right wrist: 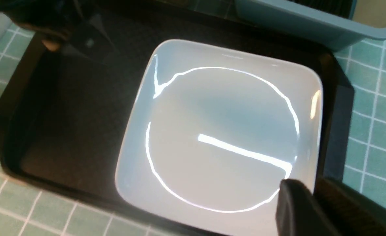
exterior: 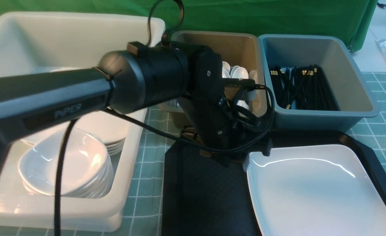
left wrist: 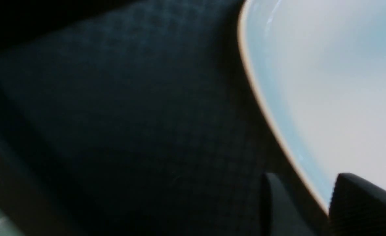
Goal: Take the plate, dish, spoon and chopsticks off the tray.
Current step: Use the right arm to grab a plate from the dinner plate
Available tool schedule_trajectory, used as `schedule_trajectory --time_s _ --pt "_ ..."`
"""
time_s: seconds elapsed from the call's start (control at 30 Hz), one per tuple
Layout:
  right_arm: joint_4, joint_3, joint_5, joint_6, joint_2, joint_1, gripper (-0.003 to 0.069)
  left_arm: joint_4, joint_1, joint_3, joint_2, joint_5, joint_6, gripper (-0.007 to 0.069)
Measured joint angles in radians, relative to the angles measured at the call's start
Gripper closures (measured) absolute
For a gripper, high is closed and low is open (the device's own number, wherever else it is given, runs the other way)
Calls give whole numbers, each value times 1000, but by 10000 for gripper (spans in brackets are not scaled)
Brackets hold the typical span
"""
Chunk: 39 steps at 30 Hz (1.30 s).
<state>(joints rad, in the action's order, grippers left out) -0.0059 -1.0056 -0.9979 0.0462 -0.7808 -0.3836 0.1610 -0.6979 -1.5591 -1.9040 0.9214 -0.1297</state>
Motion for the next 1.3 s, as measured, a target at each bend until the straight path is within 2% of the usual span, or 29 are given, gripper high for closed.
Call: schedule_trajectory --time_s 0.1,0.13,0.17,0.37,0.47,0.5,0.53,0.6,0.63,0.73,0.83,1.0,1.3 --pt "58 0 -14 64 -24 0 536 -31 22 -1 43 40 0 515" --pt "121 0 -24 107 -63 -7 536 -45 46 -1 88 61 0 579" --pt "140 0 -26 118 -85 -16 536 -47 62 -1 115 68 0 599" --pt "166 0 -15 129 -260 -120 531 -48 160 -1 231 113 0 610" --pt "153 0 4 96 -361 -213 505 -52 206 4 283 122 0 610" --pt "100 0 22 28 -416 -275 467 -54 229 26 326 122 0 610" --pt "92 0 24 18 -430 -291 454 -54 231 30 331 122 0 610" --pt "-39 0 37 -124 -515 -385 330 -56 244 110 408 111 0 610" --pt "-47 0 39 -134 -521 -392 319 -56 244 110 408 111 0 610" --pt "-136 0 73 -229 -627 -506 106 -54 246 245 491 71 -6 610" --pt "-166 0 124 -292 -706 -571 16 -54 246 328 537 41 -15 610" --pt "-214 0 143 -375 -821 -593 11 -64 249 386 582 24 -25 610" --pt "-230 0 164 -420 -969 -593 97 -100 249 391 615 24 -40 610"
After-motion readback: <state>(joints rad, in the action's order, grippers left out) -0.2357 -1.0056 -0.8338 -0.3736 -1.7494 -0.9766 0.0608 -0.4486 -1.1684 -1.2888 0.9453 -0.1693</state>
